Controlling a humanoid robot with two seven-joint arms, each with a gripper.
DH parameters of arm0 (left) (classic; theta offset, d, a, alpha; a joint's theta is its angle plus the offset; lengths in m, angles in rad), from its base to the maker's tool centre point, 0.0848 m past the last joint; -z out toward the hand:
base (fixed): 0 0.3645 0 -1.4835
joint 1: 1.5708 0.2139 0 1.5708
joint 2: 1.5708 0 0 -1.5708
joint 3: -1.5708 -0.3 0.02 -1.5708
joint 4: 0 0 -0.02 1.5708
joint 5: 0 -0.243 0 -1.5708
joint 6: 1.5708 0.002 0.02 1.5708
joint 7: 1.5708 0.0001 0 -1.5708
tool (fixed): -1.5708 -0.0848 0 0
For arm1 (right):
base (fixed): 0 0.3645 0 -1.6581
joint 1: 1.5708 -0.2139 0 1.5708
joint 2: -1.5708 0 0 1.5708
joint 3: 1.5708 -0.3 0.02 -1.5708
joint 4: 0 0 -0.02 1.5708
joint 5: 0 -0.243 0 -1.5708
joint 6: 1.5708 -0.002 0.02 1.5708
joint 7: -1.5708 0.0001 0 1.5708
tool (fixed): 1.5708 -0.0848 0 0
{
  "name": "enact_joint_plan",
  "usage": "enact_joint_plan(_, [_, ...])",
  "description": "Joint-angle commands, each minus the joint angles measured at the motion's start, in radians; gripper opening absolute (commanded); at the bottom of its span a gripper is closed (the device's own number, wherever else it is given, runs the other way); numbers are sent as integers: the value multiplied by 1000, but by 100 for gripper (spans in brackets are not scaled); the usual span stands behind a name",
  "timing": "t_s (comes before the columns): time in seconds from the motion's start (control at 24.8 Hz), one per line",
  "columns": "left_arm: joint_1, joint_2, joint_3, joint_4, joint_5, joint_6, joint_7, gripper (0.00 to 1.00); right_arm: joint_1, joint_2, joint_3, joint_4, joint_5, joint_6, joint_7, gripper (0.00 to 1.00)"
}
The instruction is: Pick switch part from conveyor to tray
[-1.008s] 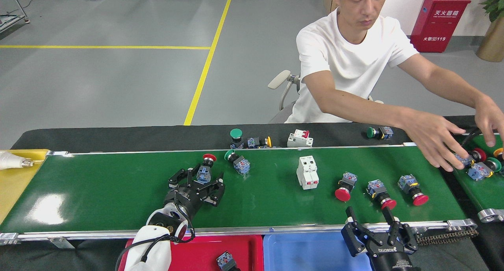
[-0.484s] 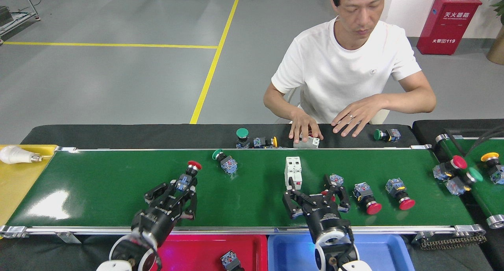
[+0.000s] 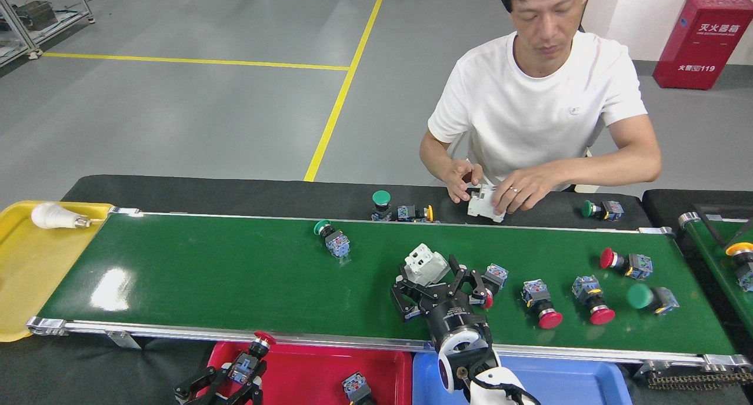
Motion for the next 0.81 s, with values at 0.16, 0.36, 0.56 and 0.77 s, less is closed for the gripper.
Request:
enact_joint_plan(0.16, [-4, -6, 18, -16, 8, 0, 39, 100, -86, 7, 24, 76, -40, -11, -61, 45])
enact_joint_plan(0.36, [-13, -57, 147, -10, 57, 13, 20, 100, -112, -1, 24, 98, -43, -68, -90, 31])
enact_joint_plan(0.56, [-33, -106, 267, 1, 61, 29, -44, 100, -113, -4, 22, 72, -57, -85, -84, 31])
enact_joint_plan(0.77, [-106, -103, 283, 20, 69, 33, -47, 100, -37, -73, 13, -189, -154, -185, 35, 32])
